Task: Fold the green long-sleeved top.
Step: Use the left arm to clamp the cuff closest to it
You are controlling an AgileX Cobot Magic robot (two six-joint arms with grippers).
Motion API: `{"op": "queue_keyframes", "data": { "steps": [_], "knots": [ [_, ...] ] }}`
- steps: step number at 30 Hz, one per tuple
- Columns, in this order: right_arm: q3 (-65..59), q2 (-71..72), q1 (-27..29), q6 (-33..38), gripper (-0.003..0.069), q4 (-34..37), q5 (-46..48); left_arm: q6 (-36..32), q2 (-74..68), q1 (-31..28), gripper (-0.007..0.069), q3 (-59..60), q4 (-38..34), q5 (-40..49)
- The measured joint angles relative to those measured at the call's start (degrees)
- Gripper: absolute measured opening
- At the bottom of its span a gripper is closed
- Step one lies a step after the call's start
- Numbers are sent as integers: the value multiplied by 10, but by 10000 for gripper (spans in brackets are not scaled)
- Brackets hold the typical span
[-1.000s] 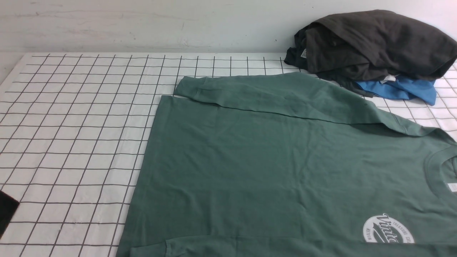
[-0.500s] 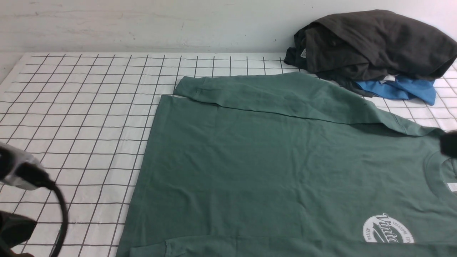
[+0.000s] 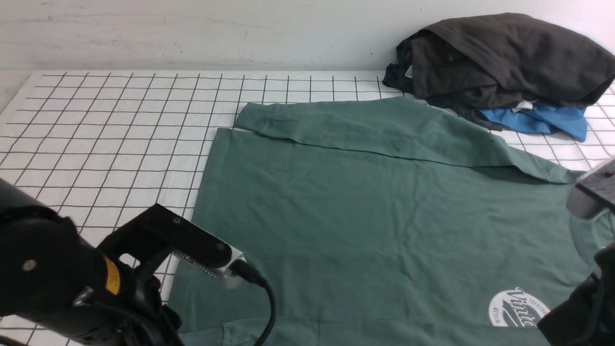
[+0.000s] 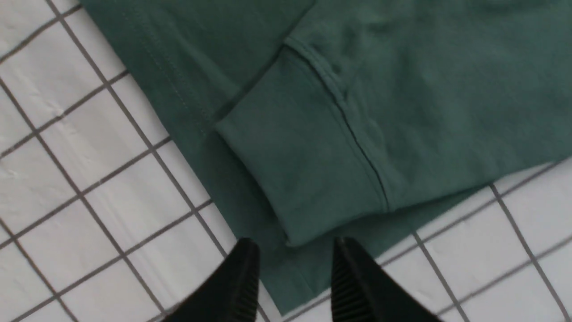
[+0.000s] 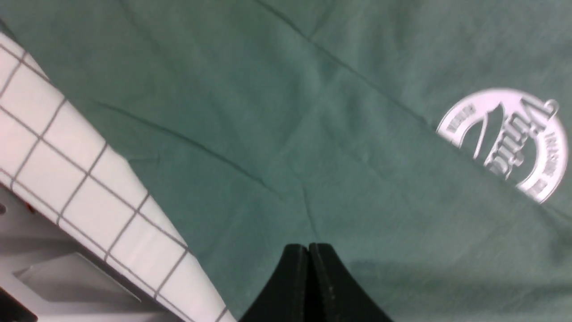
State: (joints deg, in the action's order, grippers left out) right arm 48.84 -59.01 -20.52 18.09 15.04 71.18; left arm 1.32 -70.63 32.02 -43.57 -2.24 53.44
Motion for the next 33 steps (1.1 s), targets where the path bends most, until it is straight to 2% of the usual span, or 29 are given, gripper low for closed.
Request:
{"op": "queue_keyframes", "data": {
  "steps": [5,9,20,29,31,33],
  "knots": [
    [-34,2,-1,0,-14,-6,0,29,-71,0,426,1,19,-31],
    [-47,2,-1,0,-14,-7,-1,41,-114,0,479,1,26,-39],
    [-52,2,-1,1,-14,-8,-1,42,-192,-1,489,1,17,-131],
    [-52,2,-1,2,-14,-8,-1,43,-220,-1,489,-1,14,-134],
    [-52,2,-1,2,-14,-8,-1,43,-221,-1,482,-2,14,-134],
    [-52,2,-1,2,-14,-8,-1,43,-221,-1,443,-3,13,-134]
  ]
}}
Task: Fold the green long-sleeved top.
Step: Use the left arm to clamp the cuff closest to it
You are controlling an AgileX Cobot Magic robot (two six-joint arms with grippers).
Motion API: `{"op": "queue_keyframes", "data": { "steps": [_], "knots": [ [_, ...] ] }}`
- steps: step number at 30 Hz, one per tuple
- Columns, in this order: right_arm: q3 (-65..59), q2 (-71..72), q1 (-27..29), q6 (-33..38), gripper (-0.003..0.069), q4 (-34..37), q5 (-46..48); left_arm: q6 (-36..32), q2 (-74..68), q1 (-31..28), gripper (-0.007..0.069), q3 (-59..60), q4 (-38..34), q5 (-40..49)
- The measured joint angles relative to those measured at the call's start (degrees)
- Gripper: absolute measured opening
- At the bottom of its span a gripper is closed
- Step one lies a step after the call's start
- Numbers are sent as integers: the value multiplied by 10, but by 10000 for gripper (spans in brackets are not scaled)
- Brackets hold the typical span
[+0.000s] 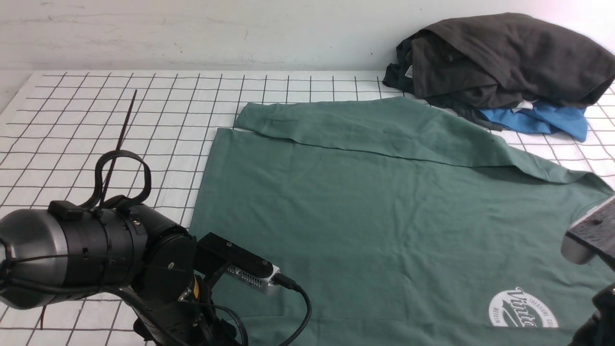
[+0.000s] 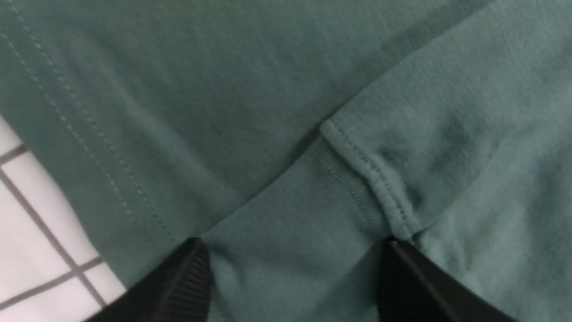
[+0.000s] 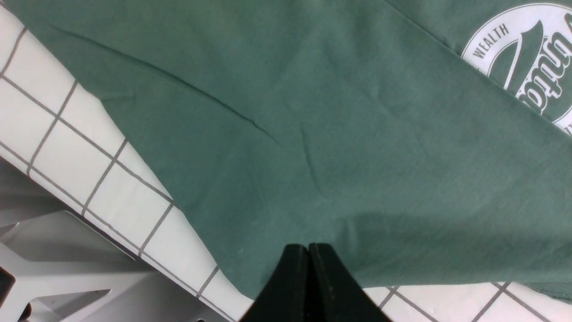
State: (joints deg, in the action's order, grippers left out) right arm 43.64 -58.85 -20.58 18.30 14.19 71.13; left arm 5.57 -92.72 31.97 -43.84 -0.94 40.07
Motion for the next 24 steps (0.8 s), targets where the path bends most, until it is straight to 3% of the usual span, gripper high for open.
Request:
{"op": "queue_keyframes", "data": {
  "steps": [2,6,10,24],
  "knots": [
    [0,0,0,0,-14,0,0,0,0,0,394,0,-2,0],
    [0,0,0,0,-14,0,0,1,-2,0,200,0,-6,-1],
    [0,0,0,0,-14,0,0,1,-2,0,54,0,-6,-1],
    [0,0,0,0,-14,0,0,0,64,0,24,-47,-4,67]
  ]
}}
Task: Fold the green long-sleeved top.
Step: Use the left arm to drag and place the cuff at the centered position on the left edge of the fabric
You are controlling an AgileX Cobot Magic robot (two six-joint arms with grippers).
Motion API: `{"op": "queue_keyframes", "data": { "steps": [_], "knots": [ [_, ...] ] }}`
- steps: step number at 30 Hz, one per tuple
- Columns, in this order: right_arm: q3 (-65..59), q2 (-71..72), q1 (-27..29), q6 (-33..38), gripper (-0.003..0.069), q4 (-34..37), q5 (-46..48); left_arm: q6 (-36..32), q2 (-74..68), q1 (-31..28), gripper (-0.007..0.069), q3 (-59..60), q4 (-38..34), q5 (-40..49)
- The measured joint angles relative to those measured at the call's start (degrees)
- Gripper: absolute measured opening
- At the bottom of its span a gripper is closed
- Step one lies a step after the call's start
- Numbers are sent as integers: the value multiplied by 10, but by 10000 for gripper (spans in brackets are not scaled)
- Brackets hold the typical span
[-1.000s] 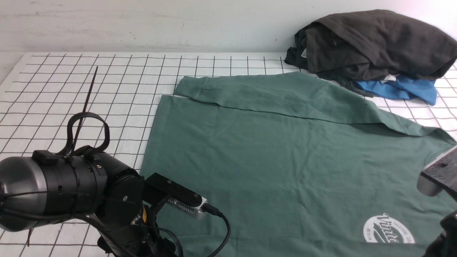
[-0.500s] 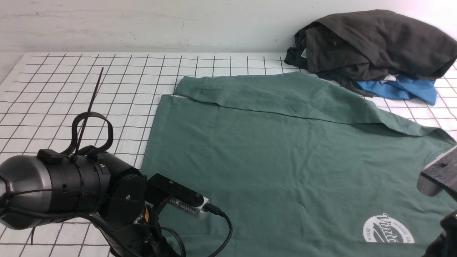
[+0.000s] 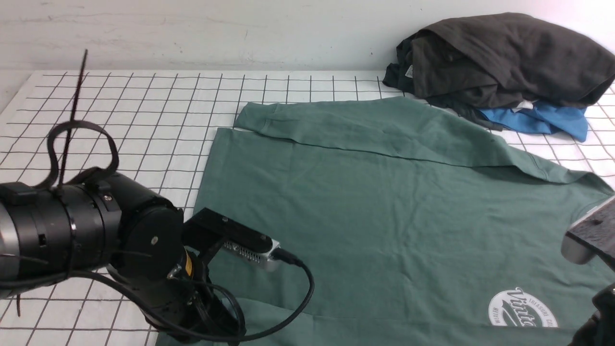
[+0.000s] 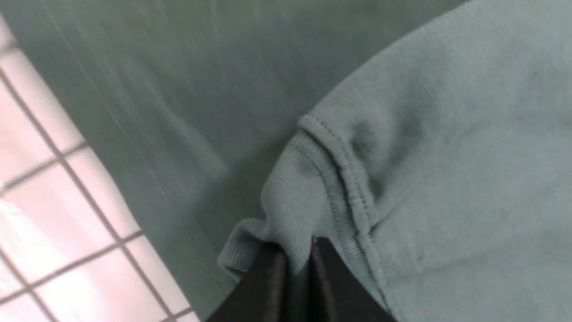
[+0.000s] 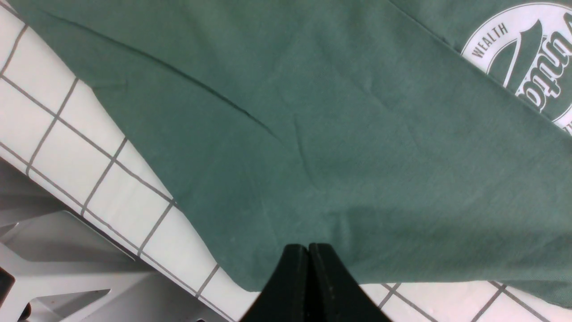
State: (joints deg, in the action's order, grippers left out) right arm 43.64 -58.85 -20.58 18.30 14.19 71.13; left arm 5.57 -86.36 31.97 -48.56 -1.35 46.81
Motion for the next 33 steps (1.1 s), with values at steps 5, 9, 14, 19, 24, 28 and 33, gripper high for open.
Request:
{"op": "queue_keyframes", "data": {
  "steps": [5,9,14,19,24,28,33],
  "knots": [
    [0,0,0,0,-14,-3,0,-23,8,0,24,-69,9,43],
    [0,0,0,0,-14,-19,0,-47,-2,-6,24,-138,14,64],
    [0,0,0,-23,-14,-50,0,-56,-47,-46,24,-239,14,83],
    [0,1,0,-40,-14,-76,0,-97,-112,-84,24,-303,14,93],
    [0,1,0,-43,-14,-82,0,-114,-179,-95,24,-340,10,94],
    [0,1,0,-43,-14,-85,0,-117,-228,-100,38,-355,14,91],
    [2,1,0,-43,-14,-91,0,-117,-257,-100,153,-358,23,72]
  ]
}}
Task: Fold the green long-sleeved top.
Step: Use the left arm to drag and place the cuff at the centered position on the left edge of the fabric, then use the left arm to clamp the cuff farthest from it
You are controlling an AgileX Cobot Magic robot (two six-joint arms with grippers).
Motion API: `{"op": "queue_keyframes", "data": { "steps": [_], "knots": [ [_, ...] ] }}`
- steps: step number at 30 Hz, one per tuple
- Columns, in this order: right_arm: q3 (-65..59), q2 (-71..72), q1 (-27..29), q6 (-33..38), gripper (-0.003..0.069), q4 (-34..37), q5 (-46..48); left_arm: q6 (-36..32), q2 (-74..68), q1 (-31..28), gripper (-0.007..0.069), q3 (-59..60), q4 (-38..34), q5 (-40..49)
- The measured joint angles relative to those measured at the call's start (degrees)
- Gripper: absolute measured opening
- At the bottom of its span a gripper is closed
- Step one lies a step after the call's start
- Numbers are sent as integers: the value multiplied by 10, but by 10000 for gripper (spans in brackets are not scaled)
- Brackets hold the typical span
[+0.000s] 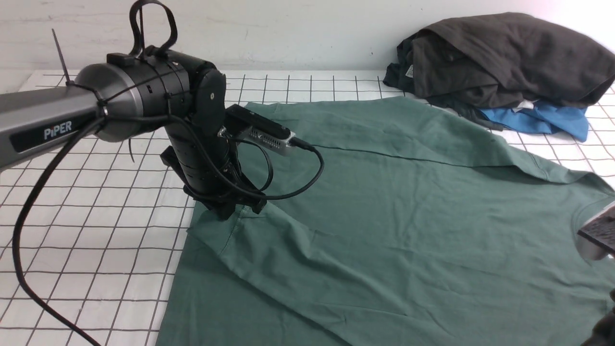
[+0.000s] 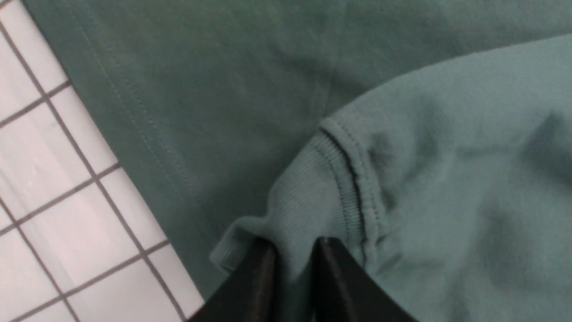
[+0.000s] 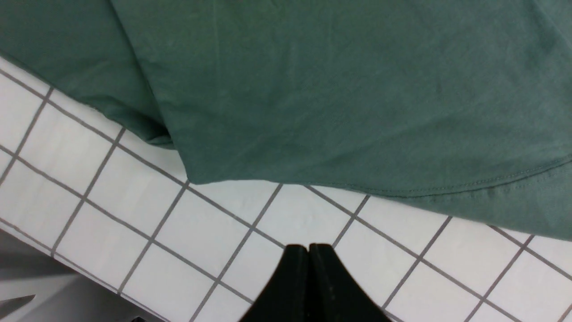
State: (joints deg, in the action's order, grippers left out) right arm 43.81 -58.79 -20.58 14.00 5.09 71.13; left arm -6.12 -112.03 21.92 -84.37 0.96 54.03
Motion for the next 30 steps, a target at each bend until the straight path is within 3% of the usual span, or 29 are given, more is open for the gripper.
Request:
{"op": "queue_keyframes", "data": {
  "steps": [2,3,8,17,22,30],
  "knots": [
    [3,0,0,-1,-14,-2,0,2,-2,0,197,0,3,-4],
    [11,0,0,-2,-14,-4,-1,9,-4,0,283,-1,11,-6],
    [60,-10,12,-32,-14,-29,-27,20,-6,-8,488,-36,14,5],
    [175,-103,26,-102,-14,-79,-93,21,-54,-69,541,-195,-44,25],
    [233,-167,26,-117,-14,-77,-127,32,-125,-95,541,-283,-85,-38],
    [243,-201,26,-117,-14,-76,-98,58,-242,-96,541,-362,-88,-155]
  ]
}}
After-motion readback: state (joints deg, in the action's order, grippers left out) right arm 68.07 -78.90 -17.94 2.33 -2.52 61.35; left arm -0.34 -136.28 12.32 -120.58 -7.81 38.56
